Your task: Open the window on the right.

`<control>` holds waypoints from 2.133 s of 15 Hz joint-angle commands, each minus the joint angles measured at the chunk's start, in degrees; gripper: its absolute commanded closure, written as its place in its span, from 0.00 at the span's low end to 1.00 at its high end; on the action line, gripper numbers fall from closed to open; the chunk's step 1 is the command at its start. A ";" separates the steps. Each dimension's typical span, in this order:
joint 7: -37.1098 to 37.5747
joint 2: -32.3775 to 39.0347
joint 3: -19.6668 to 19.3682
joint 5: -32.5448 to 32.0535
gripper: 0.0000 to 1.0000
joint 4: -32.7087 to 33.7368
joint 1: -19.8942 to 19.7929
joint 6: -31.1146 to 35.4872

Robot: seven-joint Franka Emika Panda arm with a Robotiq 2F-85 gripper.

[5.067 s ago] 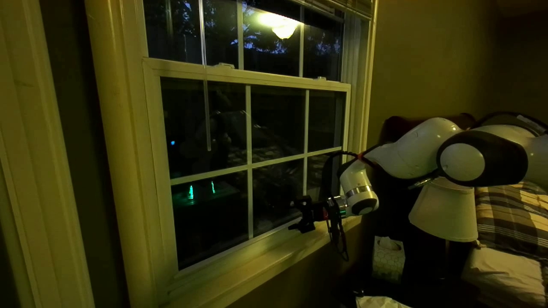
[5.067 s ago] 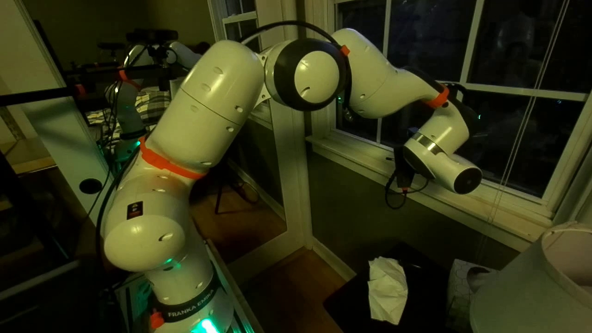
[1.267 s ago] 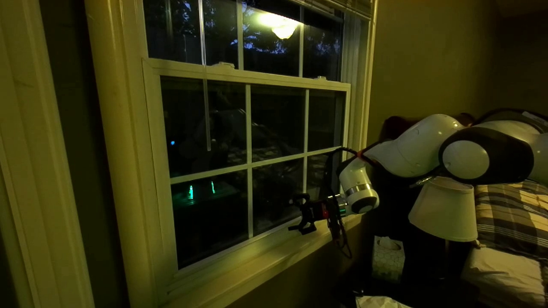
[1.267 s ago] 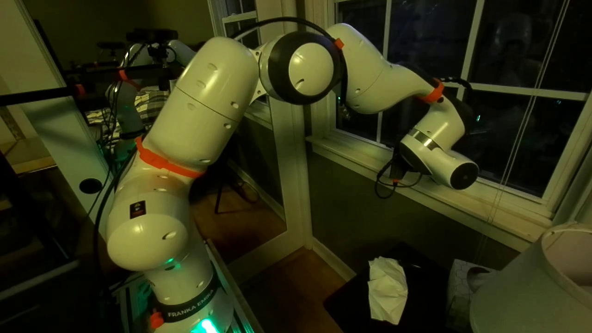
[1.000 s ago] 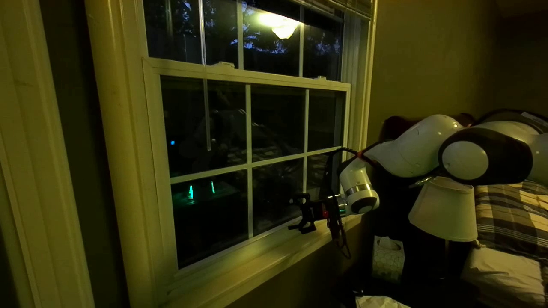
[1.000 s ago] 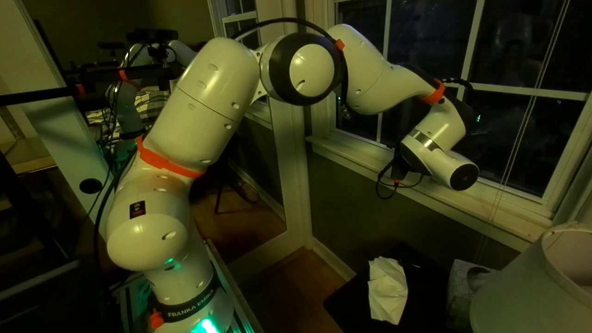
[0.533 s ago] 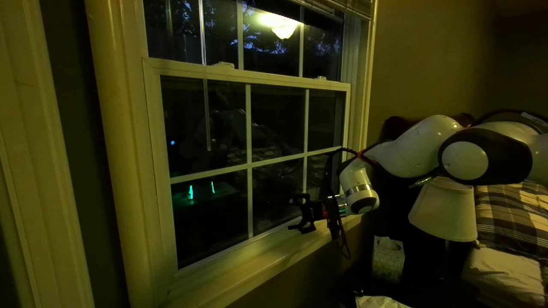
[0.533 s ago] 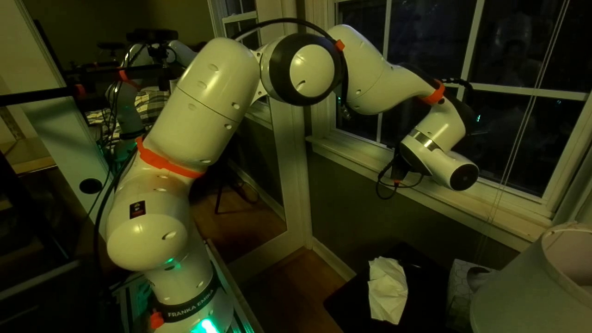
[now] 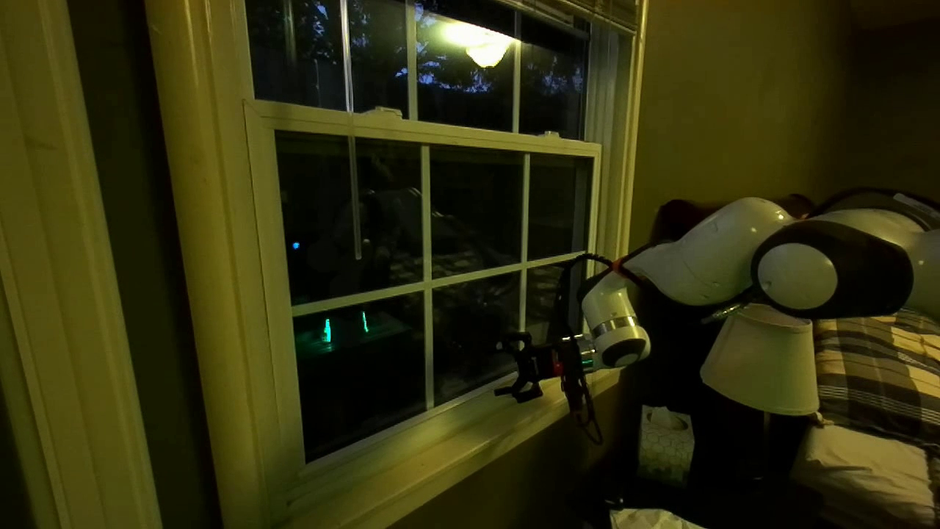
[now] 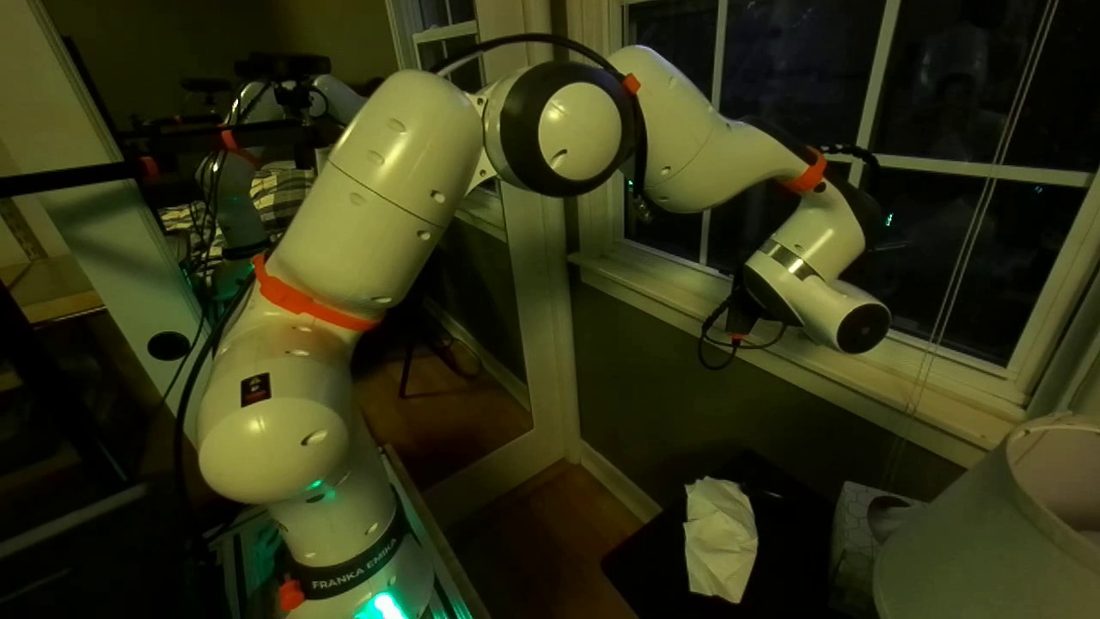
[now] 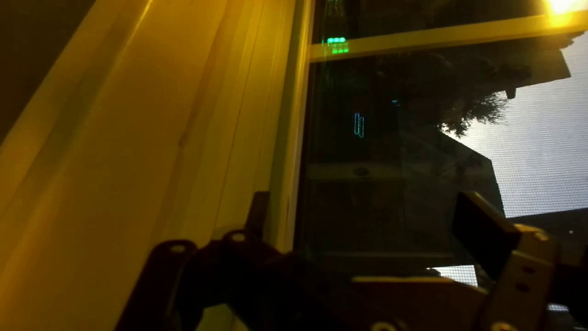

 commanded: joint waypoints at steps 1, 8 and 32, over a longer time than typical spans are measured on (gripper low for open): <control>3.34 2.06 -0.90 -2.28 0.00 2.77 1.36 4.39; 4.23 1.73 -1.04 -5.38 0.00 3.21 1.89 7.43; -13.20 -4.59 1.78 10.03 0.00 -3.77 -0.46 -0.54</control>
